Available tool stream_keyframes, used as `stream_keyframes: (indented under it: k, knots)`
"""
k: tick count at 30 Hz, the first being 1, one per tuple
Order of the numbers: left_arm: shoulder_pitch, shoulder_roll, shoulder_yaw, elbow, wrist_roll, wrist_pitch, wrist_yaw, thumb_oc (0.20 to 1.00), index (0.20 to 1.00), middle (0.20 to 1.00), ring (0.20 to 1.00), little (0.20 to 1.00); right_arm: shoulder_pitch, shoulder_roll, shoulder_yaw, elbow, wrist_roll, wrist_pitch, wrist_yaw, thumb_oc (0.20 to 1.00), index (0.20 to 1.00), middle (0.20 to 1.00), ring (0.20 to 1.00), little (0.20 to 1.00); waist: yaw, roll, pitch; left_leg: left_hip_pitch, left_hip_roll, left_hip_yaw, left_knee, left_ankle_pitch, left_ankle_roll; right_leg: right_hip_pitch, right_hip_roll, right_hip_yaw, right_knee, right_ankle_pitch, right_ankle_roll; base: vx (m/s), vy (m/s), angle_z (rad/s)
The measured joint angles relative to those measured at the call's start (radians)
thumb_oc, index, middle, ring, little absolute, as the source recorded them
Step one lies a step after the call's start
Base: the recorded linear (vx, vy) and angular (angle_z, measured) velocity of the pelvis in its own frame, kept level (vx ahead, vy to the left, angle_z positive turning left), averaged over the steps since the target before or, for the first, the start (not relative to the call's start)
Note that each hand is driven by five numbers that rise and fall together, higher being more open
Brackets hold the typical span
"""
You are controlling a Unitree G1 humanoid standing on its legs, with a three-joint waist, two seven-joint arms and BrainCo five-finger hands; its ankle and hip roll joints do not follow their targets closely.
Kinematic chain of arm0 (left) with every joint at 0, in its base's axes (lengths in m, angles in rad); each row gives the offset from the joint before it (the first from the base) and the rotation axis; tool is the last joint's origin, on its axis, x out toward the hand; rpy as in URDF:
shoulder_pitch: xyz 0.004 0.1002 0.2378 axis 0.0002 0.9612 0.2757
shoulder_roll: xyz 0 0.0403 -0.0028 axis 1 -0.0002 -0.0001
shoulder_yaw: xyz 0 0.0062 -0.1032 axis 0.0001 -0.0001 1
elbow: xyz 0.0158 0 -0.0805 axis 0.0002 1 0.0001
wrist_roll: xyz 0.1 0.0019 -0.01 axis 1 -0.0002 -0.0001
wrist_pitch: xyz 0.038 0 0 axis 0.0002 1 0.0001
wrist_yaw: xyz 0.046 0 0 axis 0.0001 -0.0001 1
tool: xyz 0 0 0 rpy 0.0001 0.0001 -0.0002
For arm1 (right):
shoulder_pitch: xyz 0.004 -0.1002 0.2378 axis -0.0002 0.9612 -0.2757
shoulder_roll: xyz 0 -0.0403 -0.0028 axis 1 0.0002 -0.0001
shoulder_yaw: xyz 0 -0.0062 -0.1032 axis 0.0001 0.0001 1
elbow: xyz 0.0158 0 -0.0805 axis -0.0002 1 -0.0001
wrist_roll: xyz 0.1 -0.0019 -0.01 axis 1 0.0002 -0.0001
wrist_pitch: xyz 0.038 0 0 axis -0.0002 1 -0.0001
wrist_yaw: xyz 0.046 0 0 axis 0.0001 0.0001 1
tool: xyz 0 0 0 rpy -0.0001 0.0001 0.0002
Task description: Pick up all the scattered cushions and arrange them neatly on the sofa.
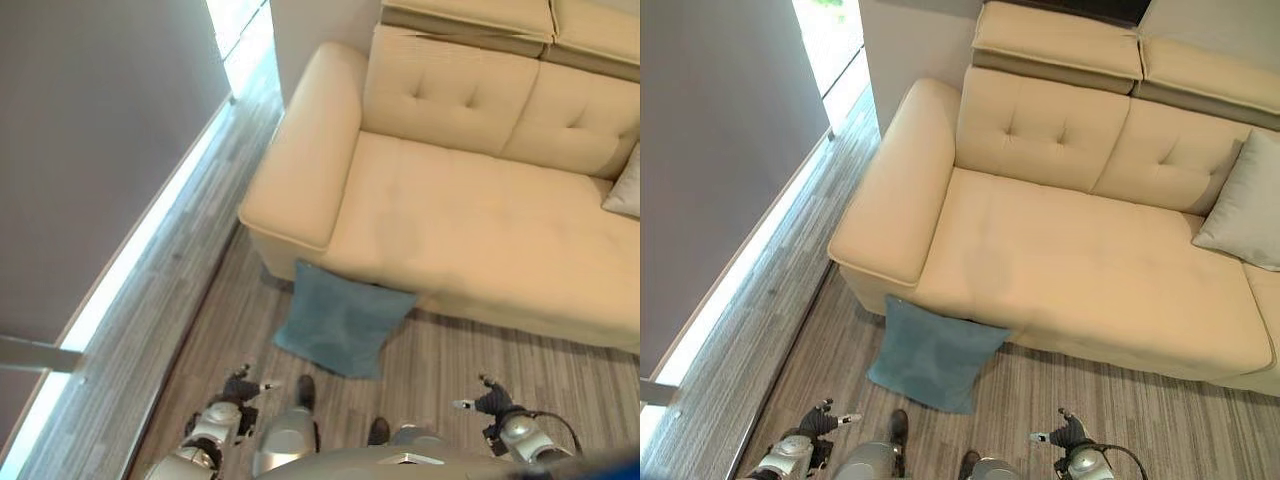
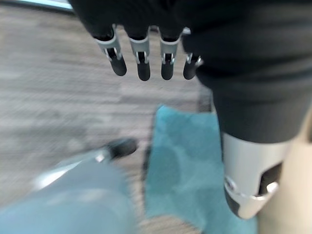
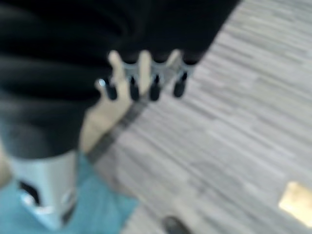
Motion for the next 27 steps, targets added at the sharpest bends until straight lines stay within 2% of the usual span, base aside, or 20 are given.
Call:
stream_keyframes:
  k: [2,5,6,7,8,10,11,12,15,17,18,19,20,27]
  knots:
    - [0.000,0.033,0.001,-0.017,0.000,0.001,0.001,1.000,1.000,1.000,1.000,1.000,-0.024,0.010,0.000,-0.006,-0.001,-0.002,0.000,1.000,1.000,1.000,1.000,1.000,0.004,-0.019,-0.011,0.008,-0.018,0.038,-0.013,-0.004,0.006,-0.015,-0.023,0.001,-0.016,0.006,0.014,-0.01,0.146,-0.52]
    - [0.010,0.038,0.001,-0.029,-0.004,0.001,0.002,1.000,1.000,1.000,1.000,1.000,-0.046,0.016,0.001,-0.018,-0.001,-0.003,-0.002,1.000,1.000,1.000,1.000,1.000,0.021,-0.013,-0.009,0.016,-0.016,0.085,-0.018,-0.011,0.017,-0.038,-0.033,-0.002,0.002,0.008,0.031,-0.12,0.061,-0.52]
    - [0.009,0.036,0.001,-0.041,-0.005,-0.001,0.003,1.000,1.000,1.000,1.000,1.000,-0.053,0.016,0.003,-0.015,-0.002,0.000,-0.003,1.000,1.000,1.000,1.000,1.000,0.024,-0.008,-0.003,0.014,-0.009,0.101,-0.017,-0.010,0.017,-0.065,-0.034,0.000,0.036,0.006,0.034,-0.07,-0.008,-0.52]
    - [0.007,0.037,0.001,-0.074,-0.013,-0.004,0.008,1.000,1.000,1.000,1.000,1.000,-0.076,0.014,0.003,-0.025,-0.002,-0.001,-0.011,1.000,1.000,1.000,1.000,1.000,0.030,0.011,0.019,-0.009,0.014,0.127,-0.003,-0.015,0.023,-0.133,-0.045,-0.026,0.115,0.001,0.042,-0.11,-0.044,-0.55]
    - [-0.004,0.033,0.003,-0.075,-0.013,-0.006,0.016,1.000,1.000,1.000,1.000,1.000,-0.076,0.014,0.003,-0.038,-0.002,-0.002,-0.019,1.000,1.000,1.000,1.000,1.000,0.030,0.013,0.021,-0.022,0.013,0.127,0.001,-0.027,0.021,-0.141,-0.068,-0.059,0.101,-0.004,0.038,-0.13,-0.057,-0.47]
    - [-0.008,0.037,0.000,-0.106,-0.014,-0.008,0.023,1.000,1.000,1.000,1.000,1.000,-0.068,0.014,0.005,-0.058,-0.003,-0.001,-0.027,1.000,1.000,1.000,1.000,1.000,0.035,0.008,0.028,-0.054,0.011,0.127,0.025,-0.015,0.016,-0.149,-0.105,-0.094,0.047,0.013,0.047,-0.22,-0.027,-0.05]
    - [-0.027,0.038,-0.002,-0.129,-0.017,-0.018,0.029,1.000,1.000,1.000,1.000,1.000,-0.072,0.011,0.005,-0.066,-0.004,-0.004,-0.037,1.000,1.000,1.000,1.000,1.000,0.033,0.011,0.038,-0.085,0.019,0.121,0.053,-0.016,0.012,-0.169,-0.102,-0.101,0.048,0.034,0.049,-0.22,-0.067,0.15]
    - [-0.055,0.037,-0.006,-0.172,-0.049,-0.031,0.055,1.000,1.000,1.000,1.000,1.000,-0.098,-0.001,0.005,-0.082,-0.008,-0.002,-0.062,1.000,1.000,1.000,1.000,1.000,0.028,0.018,0.064,-0.157,0.041,0.115,0.107,-0.023,0.000,-0.232,-0.085,-0.078,0.084,0.037,0.048,-0.17,-0.058,0.11]
    - [-0.112,0.033,-0.023,-0.234,-0.092,-0.056,0.101,1.000,1.000,1.000,1.000,1.000,-0.174,-0.033,0.002,-0.129,-0.012,-0.004,-0.120,1.000,1.000,1.000,1.000,1.000,0.029,0.038,0.127,-0.311,0.076,0.112,0.196,-0.027,-0.014,-0.387,-0.068,-0.056,0.179,0.026,0.011,-0.18,-0.032,-0.13]
    - [-0.143,0.033,-0.021,-0.236,-0.093,-0.064,0.126,1.000,1.000,1.000,1.000,1.000,-0.216,-0.036,0.001,-0.141,-0.012,-0.003,-0.147,1.000,1.000,1.000,1.000,1.000,0.017,0.038,0.153,-0.355,0.081,0.111,0.211,-0.027,-0.014,-0.448,-0.075,-0.055,0.238,0.006,0.000,-0.10,-0.014,0.06]
    - [-0.176,0.035,-0.021,-0.266,-0.097,-0.068,0.166,1.000,1.000,1.000,1.000,1.000,-0.226,-0.048,0.002,-0.178,-0.012,-0.003,-0.181,1.000,1.000,1.000,1.000,1.000,0.013,0.042,0.175,-0.415,0.083,0.098,0.254,-0.031,-0.017,-0.510,-0.081,-0.054,0.293,-0.013,-0.020,-0.16,0.032,0.11]
    - [-0.217,0.039,-0.018,-0.295,-0.115,-0.083,0.207,1.000,1.000,1.000,1.000,1.000,-0.252,-0.056,-0.001,-0.202,-0.012,-0.003,-0.211,1.000,1.000,1.000,1.000,1.000,0.007,0.042,0.211,-0.475,0.084,0.095,0.281,-0.028,-0.018,-0.580,-0.091,-0.053,0.343,-0.025,-0.028,-0.13,0.036,0.13]
    - [-0.249,0.039,-0.019,-0.298,-0.117,-0.084,0.222,1.000,1.000,1.000,1.000,1.000,-0.284,-0.055,0.001,-0.204,-0.011,-0.002,-0.222,1.000,1.000,1.000,1.000,1.000,0.000,0.043,0.234,-0.486,0.087,0.096,0.288,-0.023,-0.016,-0.595,-0.095,-0.052,0.357,-0.025,-0.030,-0.12,0.046,0.03]
    - [-0.432,0.055,-0.025,-0.296,-0.138,-0.104,0.333,1.000,1.000,1.000,1.000,1.000,-0.436,-0.065,0.003,-0.244,0.009,-0.011,-0.323,1.000,1.000,1.000,1.000,1.000,-0.031,0.048,0.259,-0.706,0.094,0.098,0.426,-0.050,0.001,-0.815,-0.115,-0.015,0.479,-0.043,-0.046,-0.05,0.062,-0.03]
